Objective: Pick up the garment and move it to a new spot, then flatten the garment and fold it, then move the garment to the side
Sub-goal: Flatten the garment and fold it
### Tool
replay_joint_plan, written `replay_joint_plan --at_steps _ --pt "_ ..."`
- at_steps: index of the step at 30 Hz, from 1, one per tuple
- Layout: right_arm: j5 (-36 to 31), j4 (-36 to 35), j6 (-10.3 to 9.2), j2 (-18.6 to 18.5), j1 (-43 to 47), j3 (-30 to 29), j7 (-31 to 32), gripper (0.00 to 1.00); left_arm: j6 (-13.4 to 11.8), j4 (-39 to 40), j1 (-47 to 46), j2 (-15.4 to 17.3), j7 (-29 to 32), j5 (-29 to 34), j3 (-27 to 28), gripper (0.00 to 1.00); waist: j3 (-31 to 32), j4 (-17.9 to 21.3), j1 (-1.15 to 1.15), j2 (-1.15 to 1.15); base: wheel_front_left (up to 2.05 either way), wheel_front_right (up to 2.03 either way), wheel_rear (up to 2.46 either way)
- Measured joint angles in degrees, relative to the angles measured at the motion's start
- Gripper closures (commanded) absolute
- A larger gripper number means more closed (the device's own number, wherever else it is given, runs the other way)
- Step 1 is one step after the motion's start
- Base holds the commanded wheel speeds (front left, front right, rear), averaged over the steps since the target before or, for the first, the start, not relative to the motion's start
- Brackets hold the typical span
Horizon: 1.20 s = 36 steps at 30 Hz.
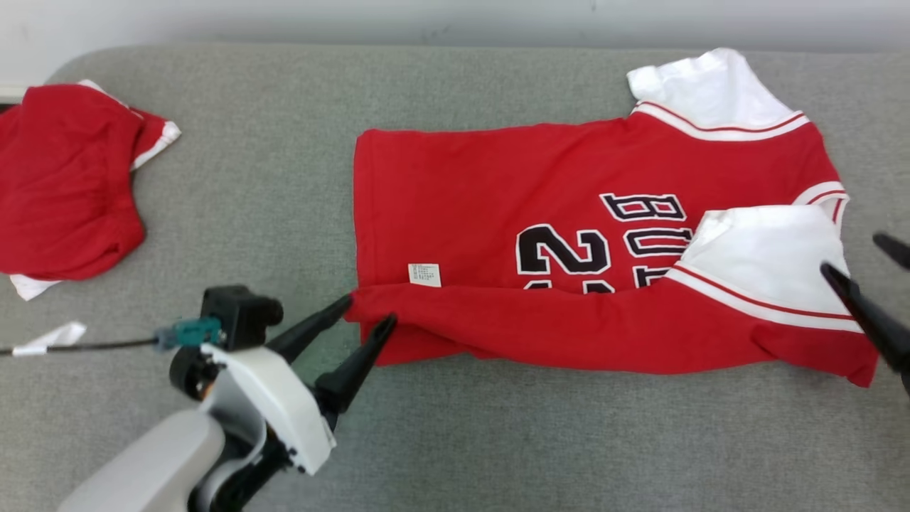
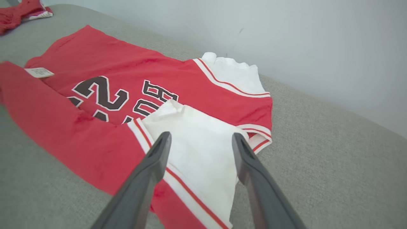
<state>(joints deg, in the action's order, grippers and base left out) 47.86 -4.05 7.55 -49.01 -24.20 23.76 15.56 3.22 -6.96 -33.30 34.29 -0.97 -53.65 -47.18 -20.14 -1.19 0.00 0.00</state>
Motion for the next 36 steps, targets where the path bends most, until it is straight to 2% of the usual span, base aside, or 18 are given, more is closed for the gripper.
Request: replay_joint_plan --at_steps 3,6,10,14,18,36 --pt "-1.8 -1.6 0.00 1.9 7.4 -5.2 -0.1 0.00 -2.8 3.4 3.6 1.1 -0.8 -0.1 0.2 0.00 1.0 0.7 0.00 0.00 0.00 0.00 0.00" --pt "-4.5 -2.7 0.00 5.6 14.1 -9.9 -0.1 0.00 -5.3 5.7 6.6 1.8 -1.3 -0.3 0.2 0.00 0.9 1.2 0.00 0.00 0.00 0.00 0.00" --pt "-9.5 -3.2 0.00 11.1 19.0 -14.5 0.1 0.00 -6.7 6.6 8.3 2.0 -1.8 -0.4 0.1 0.00 -0.4 1.4 0.00 0.00 0.00 0.00 0.00" --pt "-13.2 -3.3 0.00 15.1 20.7 -18.0 0.5 0.00 -6.5 6.1 8.5 1.6 -2.1 -0.8 0.0 0.00 -1.7 1.2 0.00 0.00 0.00 0.00 0.00" --pt "-15.3 -3.7 0.00 17.0 20.9 -20.4 1.4 0.00 -6.0 5.1 7.8 1.3 -2.1 -0.8 -0.1 0.00 -2.2 0.8 0.00 0.00 0.00 0.00 0.00" --pt "-18.1 -1.8 0.00 19.6 21.7 -23.8 3.8 0.00 -4.5 3.7 5.3 0.0 -0.4 -0.9 -1.1 0.00 -2.0 1.0 0.00 0.00 0.00 0.00 0.00"
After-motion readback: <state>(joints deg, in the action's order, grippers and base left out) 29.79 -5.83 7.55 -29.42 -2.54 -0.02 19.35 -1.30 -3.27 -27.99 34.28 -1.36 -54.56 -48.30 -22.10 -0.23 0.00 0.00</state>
